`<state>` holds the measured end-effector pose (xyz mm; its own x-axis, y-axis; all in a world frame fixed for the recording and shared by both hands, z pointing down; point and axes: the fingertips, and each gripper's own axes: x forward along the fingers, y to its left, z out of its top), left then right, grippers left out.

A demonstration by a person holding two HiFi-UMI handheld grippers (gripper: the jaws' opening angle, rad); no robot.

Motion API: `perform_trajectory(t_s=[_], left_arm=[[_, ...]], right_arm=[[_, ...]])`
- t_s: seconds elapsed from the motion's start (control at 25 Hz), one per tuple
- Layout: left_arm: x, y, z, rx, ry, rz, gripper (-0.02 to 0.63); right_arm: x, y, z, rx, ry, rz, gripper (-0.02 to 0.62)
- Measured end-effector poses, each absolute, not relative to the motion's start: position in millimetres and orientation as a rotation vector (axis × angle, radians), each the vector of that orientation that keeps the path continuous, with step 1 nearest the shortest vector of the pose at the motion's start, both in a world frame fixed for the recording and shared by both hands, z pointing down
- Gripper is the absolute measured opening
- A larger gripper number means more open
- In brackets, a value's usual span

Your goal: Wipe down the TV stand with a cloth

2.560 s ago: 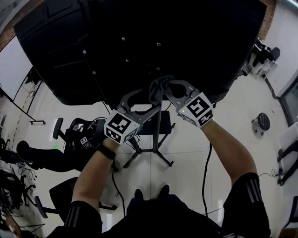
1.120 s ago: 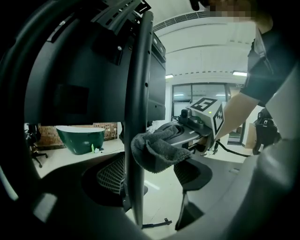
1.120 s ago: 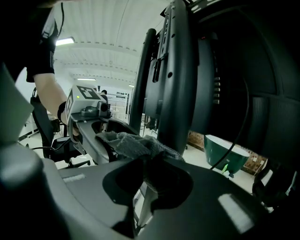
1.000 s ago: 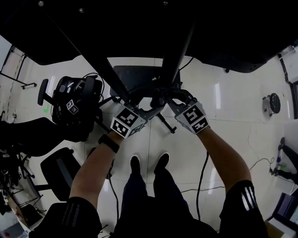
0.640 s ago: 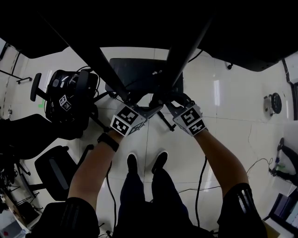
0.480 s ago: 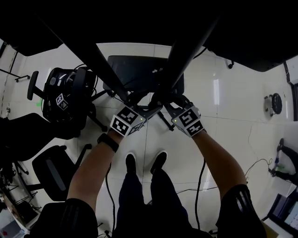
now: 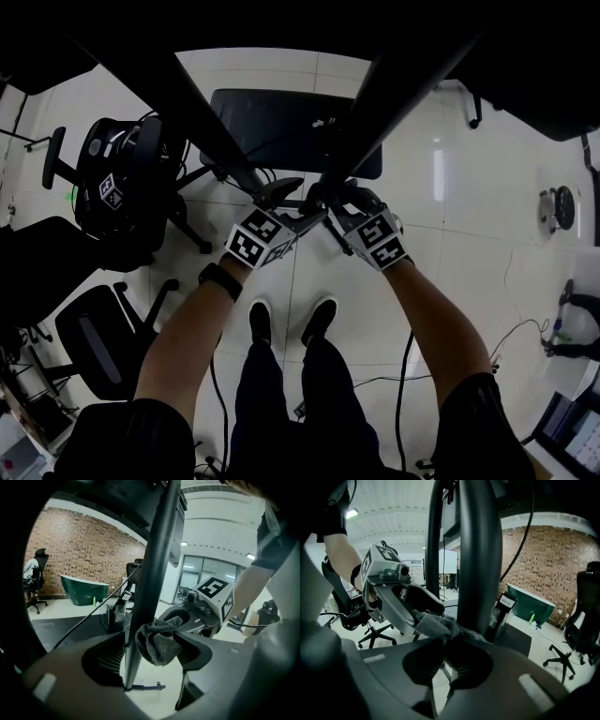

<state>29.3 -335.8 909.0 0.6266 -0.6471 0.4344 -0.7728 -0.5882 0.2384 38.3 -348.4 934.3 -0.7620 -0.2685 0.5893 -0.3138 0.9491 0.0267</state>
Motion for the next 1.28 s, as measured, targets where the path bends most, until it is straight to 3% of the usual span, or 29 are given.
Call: perform_trajectory(t_s=[0.32,0.6,0.88,1.28], left_arm=[[25.8,-322.6,952.9,2.401,-1.106,0.447,0.347],[19.7,-306.8,943.1,2.402,-1.107,0.420,0.348],[14.2,-269.6,846.0,2.546,-1.151,0.342,0.348],[-17.2,-161.8,661.9,2.703,-1.185,0.204,0.347]], right_arm=[[38.2,-350.5,982.6,0.428,-2.411,0.127,0.034],[33.4,-340.7,967.6,0.508,-2.443,0.240,0.035],[31.7,-302.9,866.0,0.617,-2.611,0.317,0.035],[33.2,-214.6,643.6,0.713,-2.807,0.117,0.035]])
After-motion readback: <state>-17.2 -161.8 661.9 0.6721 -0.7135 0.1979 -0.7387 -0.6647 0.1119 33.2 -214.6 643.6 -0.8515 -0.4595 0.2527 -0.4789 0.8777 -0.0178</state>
